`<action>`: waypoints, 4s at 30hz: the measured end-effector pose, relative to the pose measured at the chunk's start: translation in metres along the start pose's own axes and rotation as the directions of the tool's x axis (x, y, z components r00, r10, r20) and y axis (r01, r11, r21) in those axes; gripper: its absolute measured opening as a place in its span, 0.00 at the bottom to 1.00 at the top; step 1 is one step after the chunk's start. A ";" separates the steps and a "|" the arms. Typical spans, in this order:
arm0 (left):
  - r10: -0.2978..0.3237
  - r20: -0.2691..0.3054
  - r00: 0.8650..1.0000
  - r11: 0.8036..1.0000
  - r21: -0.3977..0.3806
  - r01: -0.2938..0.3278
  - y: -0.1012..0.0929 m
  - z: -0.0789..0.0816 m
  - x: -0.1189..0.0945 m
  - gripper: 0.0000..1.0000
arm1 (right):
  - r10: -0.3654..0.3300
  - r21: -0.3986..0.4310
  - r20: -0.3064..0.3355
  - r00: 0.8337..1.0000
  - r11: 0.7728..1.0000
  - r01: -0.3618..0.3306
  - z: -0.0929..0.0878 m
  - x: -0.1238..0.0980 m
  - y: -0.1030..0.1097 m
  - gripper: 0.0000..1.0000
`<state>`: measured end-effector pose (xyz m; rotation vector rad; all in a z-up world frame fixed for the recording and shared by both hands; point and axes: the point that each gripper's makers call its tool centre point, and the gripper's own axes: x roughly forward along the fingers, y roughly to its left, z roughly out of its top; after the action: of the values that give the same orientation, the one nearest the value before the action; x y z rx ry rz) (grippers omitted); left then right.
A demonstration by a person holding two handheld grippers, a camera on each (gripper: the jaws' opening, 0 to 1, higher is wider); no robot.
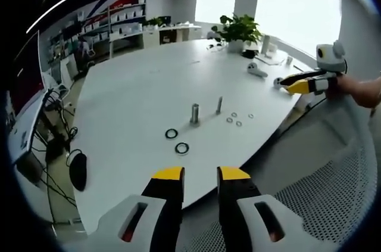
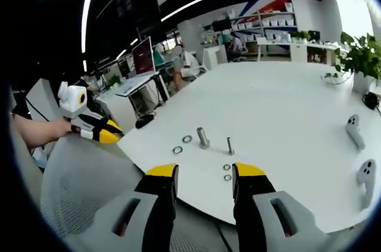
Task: Place the washer onto the threaded stud by aligning its center hole with the stud, sliding it down to the base, and recovering from edge contact or off-axis alignment until the washer reaches the visible bottom stop.
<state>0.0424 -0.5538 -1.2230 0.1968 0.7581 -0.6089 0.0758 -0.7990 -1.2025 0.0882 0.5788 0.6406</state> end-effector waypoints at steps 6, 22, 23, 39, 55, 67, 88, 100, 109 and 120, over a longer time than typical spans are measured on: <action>0.017 -0.128 0.992 0.997 0.077 -0.007 0.006 -0.010 0.004 0.21 | -0.019 0.023 0.015 1.000 1.000 0.019 0.002 -0.002 -0.004 0.38; -0.014 -0.170 0.985 1.000 -0.025 0.010 0.014 0.013 0.081 0.27 | -0.019 0.035 0.014 1.000 0.999 0.019 0.001 -0.002 -0.005 0.39; -0.009 -0.185 0.983 0.999 -0.044 0.000 0.018 0.009 0.088 0.28 | -0.017 0.034 0.010 1.000 0.999 0.016 0.000 -0.002 -0.004 0.39; -0.034 -0.400 0.916 0.999 -0.019 0.029 0.039 -0.021 0.159 0.27 | -0.015 0.028 -0.002 1.000 0.999 0.015 -0.002 -0.001 -0.004 0.39; 0.030 -0.536 0.844 0.981 0.177 0.078 0.048 -0.031 0.178 0.28 | -0.030 0.057 0.023 0.999 0.998 0.028 0.001 -0.002 -0.008 0.39; 0.016 -0.567 0.823 0.990 0.123 0.065 0.046 -0.029 0.182 0.29 | -0.024 0.048 0.021 0.999 0.999 0.023 0.001 -0.002 -0.007 0.39; 0.026 -0.587 0.809 0.988 0.136 0.067 0.048 -0.028 0.182 0.20 | -0.036 0.040 0.008 0.999 0.999 0.035 0.000 -0.002 -0.009 0.37; 0.005 -0.588 0.809 0.981 0.161 0.111 0.049 -0.027 0.181 0.19 | -0.042 0.046 0.011 0.999 0.998 0.041 0.000 -0.002 -0.011 0.37; 0.008 -0.590 0.807 0.972 0.194 0.132 0.047 -0.027 0.178 0.19 | -0.048 0.055 0.019 0.999 0.997 0.046 0.001 -0.003 -0.012 0.37; -0.032 -0.478 0.878 0.973 0.186 0.136 0.033 0.008 0.169 0.19 | -0.041 0.058 0.017 0.999 0.997 0.040 0.001 -0.002 -0.011 0.36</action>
<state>0.1620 -0.6055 -1.3364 0.5287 1.1801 -0.7378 0.0809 -0.8094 -1.2032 0.1358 0.5805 0.5829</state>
